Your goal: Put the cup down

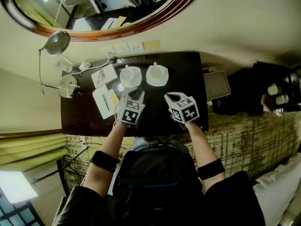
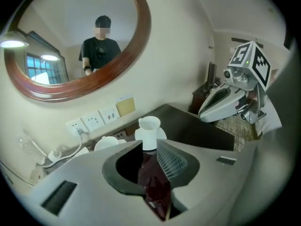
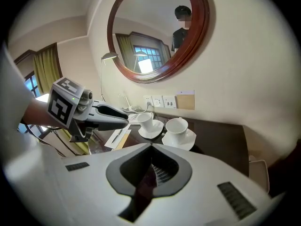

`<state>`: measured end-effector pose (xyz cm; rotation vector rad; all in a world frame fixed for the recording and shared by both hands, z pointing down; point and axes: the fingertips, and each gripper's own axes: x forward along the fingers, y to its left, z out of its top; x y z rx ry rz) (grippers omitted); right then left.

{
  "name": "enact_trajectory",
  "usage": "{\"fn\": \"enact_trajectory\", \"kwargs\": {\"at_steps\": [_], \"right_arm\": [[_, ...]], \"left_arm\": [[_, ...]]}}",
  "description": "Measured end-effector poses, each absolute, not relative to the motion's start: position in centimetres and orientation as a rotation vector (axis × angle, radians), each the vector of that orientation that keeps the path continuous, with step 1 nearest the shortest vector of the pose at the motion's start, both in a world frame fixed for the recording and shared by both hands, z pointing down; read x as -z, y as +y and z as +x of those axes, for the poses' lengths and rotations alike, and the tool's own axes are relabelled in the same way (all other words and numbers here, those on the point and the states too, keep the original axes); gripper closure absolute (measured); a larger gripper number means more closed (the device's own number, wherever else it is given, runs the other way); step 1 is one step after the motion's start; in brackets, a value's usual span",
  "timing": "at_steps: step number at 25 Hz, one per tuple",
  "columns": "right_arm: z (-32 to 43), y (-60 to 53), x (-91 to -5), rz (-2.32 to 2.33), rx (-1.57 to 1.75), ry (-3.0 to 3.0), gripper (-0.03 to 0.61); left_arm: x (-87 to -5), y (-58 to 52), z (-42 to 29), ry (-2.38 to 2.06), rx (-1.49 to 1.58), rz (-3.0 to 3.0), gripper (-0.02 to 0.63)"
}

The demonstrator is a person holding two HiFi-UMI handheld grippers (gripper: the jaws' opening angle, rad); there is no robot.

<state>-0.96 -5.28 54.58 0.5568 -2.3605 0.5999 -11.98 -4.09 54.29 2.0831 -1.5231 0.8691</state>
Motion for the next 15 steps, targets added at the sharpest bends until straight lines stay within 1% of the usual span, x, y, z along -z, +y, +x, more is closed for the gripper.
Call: {"fn": "enact_trajectory", "kwargs": {"at_steps": [1,4,10,15], "right_arm": [[-1.3,-4.8,-53.9,0.559,-0.604,-2.369,0.577],[-1.9,-3.7,-52.8,0.577,-0.599,-2.386,0.577],[-0.5,-3.0,-52.1,0.696,-0.600,-2.401,0.578],[1.2,-2.9,-51.2,0.798,-0.578,-2.402,0.578]], "left_arm": [[-53.9,-3.3,-12.6,-1.545,-0.856,2.076,0.543],[-52.7,-1.1,-14.2,-1.595,-0.814,2.056,0.610],[-51.0,1.4,-17.6,-1.682,-0.602,1.977,0.614],[-51.4,3.4,-19.5,-1.726,-0.542,1.950,0.614]]}}
